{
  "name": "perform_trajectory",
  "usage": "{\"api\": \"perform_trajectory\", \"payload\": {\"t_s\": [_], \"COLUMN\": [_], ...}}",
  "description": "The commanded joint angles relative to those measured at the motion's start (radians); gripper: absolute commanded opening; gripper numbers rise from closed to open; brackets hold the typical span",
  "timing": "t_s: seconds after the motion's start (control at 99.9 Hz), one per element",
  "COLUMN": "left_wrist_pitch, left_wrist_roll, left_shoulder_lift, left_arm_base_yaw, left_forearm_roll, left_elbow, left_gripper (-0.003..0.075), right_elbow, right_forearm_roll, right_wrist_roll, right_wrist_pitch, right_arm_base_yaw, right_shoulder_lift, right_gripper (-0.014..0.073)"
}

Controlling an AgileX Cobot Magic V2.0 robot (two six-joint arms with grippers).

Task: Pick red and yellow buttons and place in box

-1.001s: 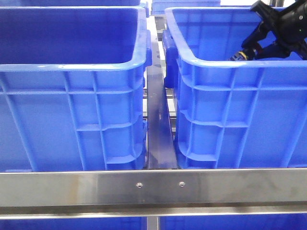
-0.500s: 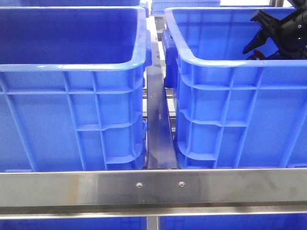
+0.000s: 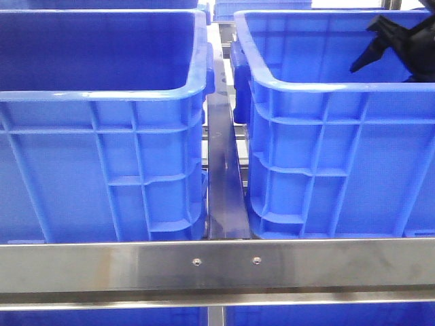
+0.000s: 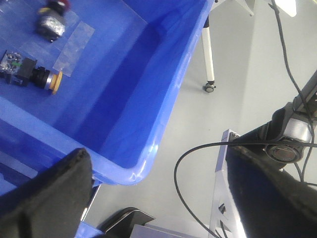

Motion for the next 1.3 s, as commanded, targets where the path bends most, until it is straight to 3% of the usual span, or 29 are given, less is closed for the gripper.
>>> {"api": "perform_trajectory", "payload": {"t_s": [0.0, 0.14, 0.21, 0.28, 0.4, 0.45, 0.58, 0.741, 1.011, 1.291], "left_wrist_pitch": [0.039, 0.039, 0.039, 0.039, 0.039, 0.039, 0.022, 0.007, -0.089, -0.208], "left_wrist_roll": [-0.002, -0.002, -0.002, -0.002, -0.002, -0.002, -0.002, -0.002, -0.047, -0.155], "left_shoulder_lift": [-0.048, -0.048, -0.048, -0.048, -0.048, -0.048, -0.052, -0.058, -0.111, -0.209], "left_arm_base_yaw": [-0.008, -0.008, -0.008, -0.008, -0.008, -0.008, -0.008, -0.008, -0.008, -0.008], "left_forearm_roll": [-0.073, -0.073, -0.073, -0.073, -0.073, -0.073, -0.063, -0.020, 0.114, 0.288], "left_elbow": [-0.032, -0.032, -0.032, -0.032, -0.032, -0.032, -0.032, -0.032, -0.029, 0.088], "left_gripper": [0.0537, 0.0536, 0.0536, 0.0535, 0.0503, 0.0462, 0.0282, -0.0018, -0.0020, -0.0020], "right_elbow": [-0.034, -0.034, -0.034, -0.033, -0.030, -0.030, -0.028, 0.045, 0.335, 0.515], "right_forearm_roll": [0.045, 0.045, 0.041, 0.019, -0.025, -0.038, -0.046, -0.046, -0.046, -0.046], "right_wrist_roll": [-0.003, -0.003, -0.010, -0.024, -0.059, -0.080, -0.145, -0.203, -0.249, -0.276], "right_wrist_pitch": [0.005, 0.023, 0.037, 0.061, 0.121, 0.146, 0.201, 0.186, -0.039, -0.056], "right_arm_base_yaw": [-0.030, -0.045, -0.045, -0.045, -0.045, -0.045, -0.045, -0.045, -0.044, -0.044], "right_shoulder_lift": [-0.081, -0.110, -0.129, -0.148, -0.187, -0.206, -0.264, -0.375, -0.620, -0.842], "right_gripper": [0.0596, 0.0591, 0.0541, 0.0406, 0.0033, -0.0069, -0.0057, -0.0057, -0.0057, -0.0057]}}
